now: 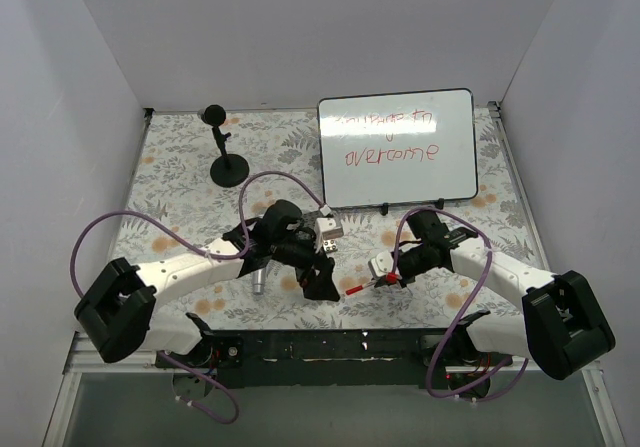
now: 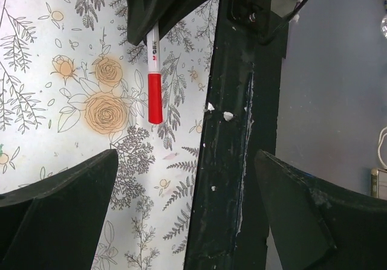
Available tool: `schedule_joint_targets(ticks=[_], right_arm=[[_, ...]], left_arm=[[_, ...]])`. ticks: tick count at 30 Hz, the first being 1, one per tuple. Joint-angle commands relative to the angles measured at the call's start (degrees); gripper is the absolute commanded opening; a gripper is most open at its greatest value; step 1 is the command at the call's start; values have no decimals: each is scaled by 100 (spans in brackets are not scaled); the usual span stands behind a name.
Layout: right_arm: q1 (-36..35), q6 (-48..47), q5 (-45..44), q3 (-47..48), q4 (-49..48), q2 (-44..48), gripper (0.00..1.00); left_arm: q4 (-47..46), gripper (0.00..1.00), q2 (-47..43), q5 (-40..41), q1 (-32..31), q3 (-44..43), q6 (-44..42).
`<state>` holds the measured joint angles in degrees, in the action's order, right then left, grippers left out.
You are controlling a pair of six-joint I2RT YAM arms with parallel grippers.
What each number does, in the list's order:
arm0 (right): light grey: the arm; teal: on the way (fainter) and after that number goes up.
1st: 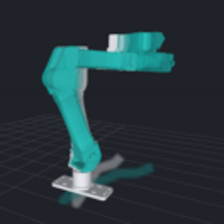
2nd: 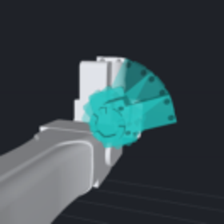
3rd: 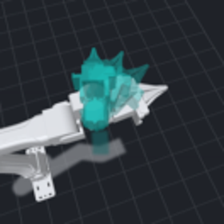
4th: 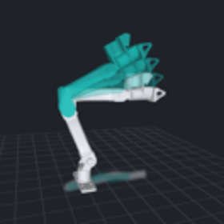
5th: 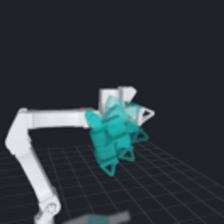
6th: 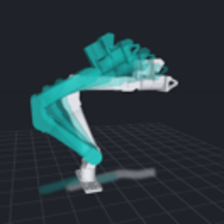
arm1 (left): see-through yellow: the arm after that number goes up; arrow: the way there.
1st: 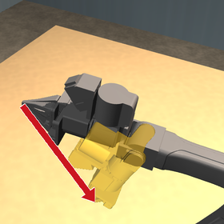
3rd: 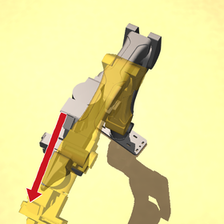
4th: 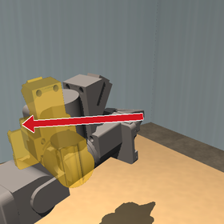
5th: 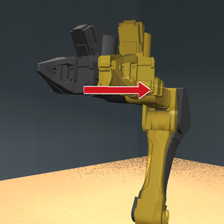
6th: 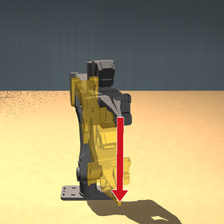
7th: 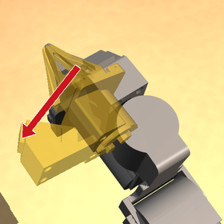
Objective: Write a sentence on the whiteboard
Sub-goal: Insert the whiteboard marker into the pen cap.
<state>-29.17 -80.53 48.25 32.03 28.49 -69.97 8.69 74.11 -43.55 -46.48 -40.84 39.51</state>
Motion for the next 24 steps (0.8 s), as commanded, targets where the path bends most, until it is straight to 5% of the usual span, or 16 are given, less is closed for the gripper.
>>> schedule_joint_targets(ticks=[1, 13, 24], right_arm=[[43, 73, 308, 49, 86, 98, 1], [78, 73, 413, 49, 113, 63, 1], [78, 64, 449, 66, 139, 19, 1]], left_arm=[[-174, 95, 427, -154, -159, -222, -364], [-236, 79, 1598, 330, -652, -732, -312], [-245, 53, 2160, 110, -731, -1058, -259]])
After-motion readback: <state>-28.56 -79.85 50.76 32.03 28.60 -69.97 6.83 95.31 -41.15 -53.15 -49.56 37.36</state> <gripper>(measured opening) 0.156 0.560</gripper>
